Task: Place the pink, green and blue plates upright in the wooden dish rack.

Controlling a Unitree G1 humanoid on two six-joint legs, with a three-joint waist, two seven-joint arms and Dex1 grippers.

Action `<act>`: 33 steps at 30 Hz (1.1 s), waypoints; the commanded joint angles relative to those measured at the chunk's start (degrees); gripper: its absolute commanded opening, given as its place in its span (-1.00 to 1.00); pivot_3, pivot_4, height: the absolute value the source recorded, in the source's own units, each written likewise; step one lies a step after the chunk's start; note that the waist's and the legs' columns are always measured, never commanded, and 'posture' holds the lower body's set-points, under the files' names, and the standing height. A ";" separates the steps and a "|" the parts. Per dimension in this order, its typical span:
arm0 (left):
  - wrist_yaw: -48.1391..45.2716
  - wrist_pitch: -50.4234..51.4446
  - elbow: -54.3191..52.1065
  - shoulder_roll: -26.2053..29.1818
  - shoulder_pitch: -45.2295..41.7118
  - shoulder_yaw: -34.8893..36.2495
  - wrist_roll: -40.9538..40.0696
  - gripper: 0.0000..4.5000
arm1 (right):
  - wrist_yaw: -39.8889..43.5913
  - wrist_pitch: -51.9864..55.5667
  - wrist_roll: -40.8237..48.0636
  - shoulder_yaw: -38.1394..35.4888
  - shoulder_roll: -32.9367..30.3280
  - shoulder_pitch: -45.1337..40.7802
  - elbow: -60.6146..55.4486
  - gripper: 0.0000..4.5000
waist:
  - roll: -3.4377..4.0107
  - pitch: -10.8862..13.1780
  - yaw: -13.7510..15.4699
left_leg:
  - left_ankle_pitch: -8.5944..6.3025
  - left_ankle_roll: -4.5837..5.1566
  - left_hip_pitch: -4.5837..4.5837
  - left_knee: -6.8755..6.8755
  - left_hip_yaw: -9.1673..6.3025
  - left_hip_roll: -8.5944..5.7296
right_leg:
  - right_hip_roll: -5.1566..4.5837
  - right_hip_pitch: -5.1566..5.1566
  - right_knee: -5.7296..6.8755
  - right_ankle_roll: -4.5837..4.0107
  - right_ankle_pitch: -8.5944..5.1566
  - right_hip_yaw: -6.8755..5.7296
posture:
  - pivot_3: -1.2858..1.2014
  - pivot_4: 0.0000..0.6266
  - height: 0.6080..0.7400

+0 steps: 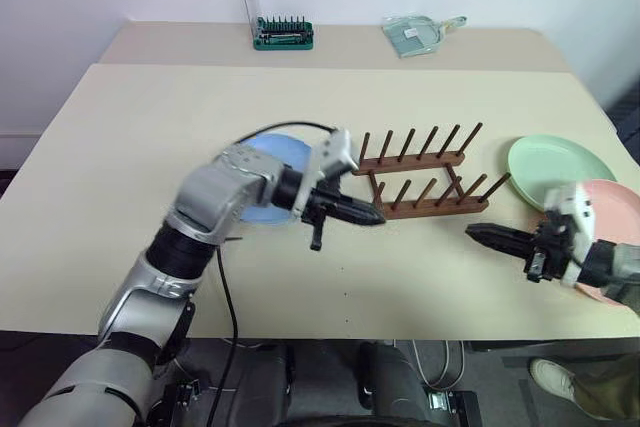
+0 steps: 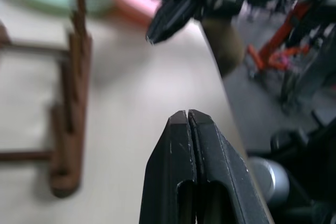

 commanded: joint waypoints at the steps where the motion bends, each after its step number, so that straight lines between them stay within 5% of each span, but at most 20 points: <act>1: 4.87 -3.77 0.48 -2.42 0.33 -5.72 5.62 -0.99 | -2.38 -5.87 -6.00 2.43 1.07 -1.99 2.20 -0.97 | 0.00 0.00 -0.01 | 0.00 0.00 -0.01 0.00 0.00 -0.01 | 0.00 0.00 -0.02 0.00 0.00 0.01 | 0.03 -0.52 1.00; 7: 11.94 -14.10 8.06 -5.18 0.21 -12.84 16.97 -0.99 | -6.11 -13.71 -15.18 7.30 2.61 -5.13 8.35 -0.97 | 0.01 0.00 -0.04 | 0.00 0.00 -0.01 -0.01 0.02 0.00 | 0.00 -0.03 -0.02 0.00 0.00 0.01 | 0.03 -0.52 1.00; 15: 18.90 -22.42 18.48 -8.57 -2.21 -11.08 24.43 -0.99 | -11.22 -21.08 -22.70 10.27 5.14 -9.76 15.84 -0.97 | 0.01 -0.01 0.00 | 0.00 0.00 -0.01 -0.01 0.03 -0.01 | -0.01 -0.01 -0.04 0.00 0.00 0.01 | 0.03 -0.52 1.00; 33: 19.36 -34.22 35.71 -11.38 -7.87 -3.38 26.48 -0.99 | -18.31 -32.70 -30.96 13.92 9.69 -20.19 30.77 -0.97 | 0.02 -0.01 -0.10 | 0.00 0.00 0.00 -0.01 0.08 -0.01 | -0.01 0.00 -0.02 0.04 0.03 -0.01 | 0.03 -0.52 1.00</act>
